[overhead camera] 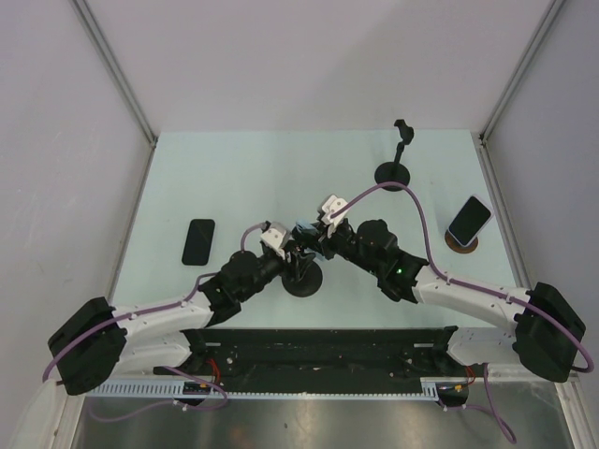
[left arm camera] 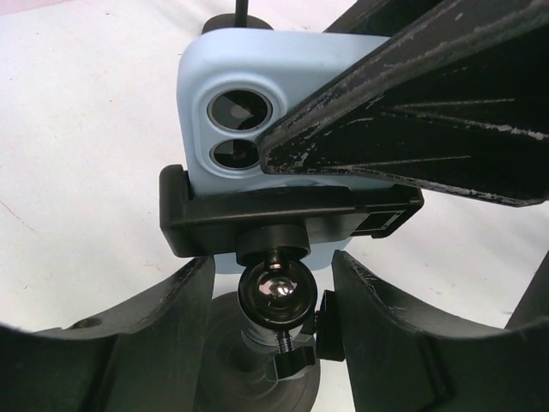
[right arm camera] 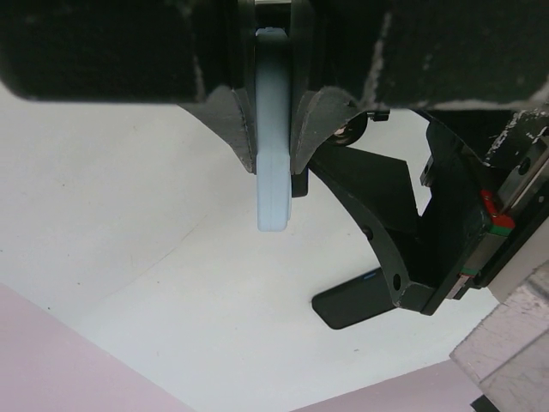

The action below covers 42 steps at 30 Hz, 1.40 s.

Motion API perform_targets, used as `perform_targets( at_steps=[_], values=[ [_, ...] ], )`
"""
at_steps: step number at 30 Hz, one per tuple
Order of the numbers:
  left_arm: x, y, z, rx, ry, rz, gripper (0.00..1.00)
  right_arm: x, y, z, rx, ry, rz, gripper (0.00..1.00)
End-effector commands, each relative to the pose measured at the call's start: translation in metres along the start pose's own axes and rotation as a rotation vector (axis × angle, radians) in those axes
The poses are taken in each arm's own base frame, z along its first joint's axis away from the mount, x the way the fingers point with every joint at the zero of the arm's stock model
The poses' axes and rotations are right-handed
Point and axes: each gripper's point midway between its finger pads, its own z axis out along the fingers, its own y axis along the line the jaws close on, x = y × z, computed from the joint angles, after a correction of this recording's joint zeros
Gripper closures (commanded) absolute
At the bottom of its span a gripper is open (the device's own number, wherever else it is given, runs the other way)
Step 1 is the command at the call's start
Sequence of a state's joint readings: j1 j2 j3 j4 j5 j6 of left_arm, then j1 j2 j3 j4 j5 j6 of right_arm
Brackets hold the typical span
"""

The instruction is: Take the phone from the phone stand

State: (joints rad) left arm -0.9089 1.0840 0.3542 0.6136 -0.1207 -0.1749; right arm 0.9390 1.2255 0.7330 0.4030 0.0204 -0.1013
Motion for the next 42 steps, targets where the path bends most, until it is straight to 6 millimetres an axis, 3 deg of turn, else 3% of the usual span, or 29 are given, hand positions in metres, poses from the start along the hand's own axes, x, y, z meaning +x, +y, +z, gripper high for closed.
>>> perform_targets(
  at_steps=[1, 6, 9, 12, 13, 15, 16, 18, 19, 24, 35, 42],
  values=[
    [0.012, 0.004, 0.003, -0.015, 0.055, 0.032, 0.38, 0.0, 0.014, -0.003, -0.047, 0.006, 0.009, 1.0],
    [0.013, 0.009, 0.007, -0.046, 0.059, 0.037, 0.43, 0.002, 0.018, -0.004, -0.064, 0.015, 0.007, 1.0],
    [0.013, 0.008, 0.01, -0.041, 0.062, 0.04, 0.55, 0.006, 0.019, -0.004, -0.066, 0.025, 0.005, 1.0],
    [0.016, 0.006, 0.01, -0.032, 0.072, 0.041, 0.74, 0.007, 0.017, -0.003, -0.055, 0.027, 0.001, 1.0],
    [0.018, 0.006, 0.01, -0.031, 0.077, 0.04, 0.85, 0.006, 0.017, -0.003, -0.054, 0.026, 0.001, 1.0],
    [0.021, 0.005, 0.009, -0.024, 0.083, 0.039, 0.96, 0.003, 0.017, -0.002, -0.053, 0.014, -0.002, 0.94],
    [0.022, 0.005, 0.008, -0.023, 0.086, 0.037, 1.0, 0.003, 0.012, -0.002, -0.026, 0.012, -0.006, 0.86],
    [0.023, 0.005, 0.006, -0.022, 0.086, 0.036, 1.0, 0.0, 0.009, 0.0, -0.011, 0.0, -0.009, 0.76],
    [0.025, 0.005, 0.005, -0.018, 0.09, 0.036, 1.0, 0.0, 0.009, 0.001, -0.008, -0.001, -0.009, 0.67],
    [0.028, 0.005, 0.001, -0.015, 0.094, 0.029, 1.0, 0.002, 0.002, 0.006, 0.02, -0.012, -0.013, 0.55],
    [0.029, 0.006, -0.001, -0.015, 0.091, 0.025, 1.0, 0.001, 0.001, 0.01, 0.012, -0.026, -0.009, 0.59],
    [0.032, 0.005, -0.001, -0.014, 0.099, 0.02, 1.0, -0.013, -0.005, 0.007, 0.021, -0.07, 0.019, 0.48]
  ],
)
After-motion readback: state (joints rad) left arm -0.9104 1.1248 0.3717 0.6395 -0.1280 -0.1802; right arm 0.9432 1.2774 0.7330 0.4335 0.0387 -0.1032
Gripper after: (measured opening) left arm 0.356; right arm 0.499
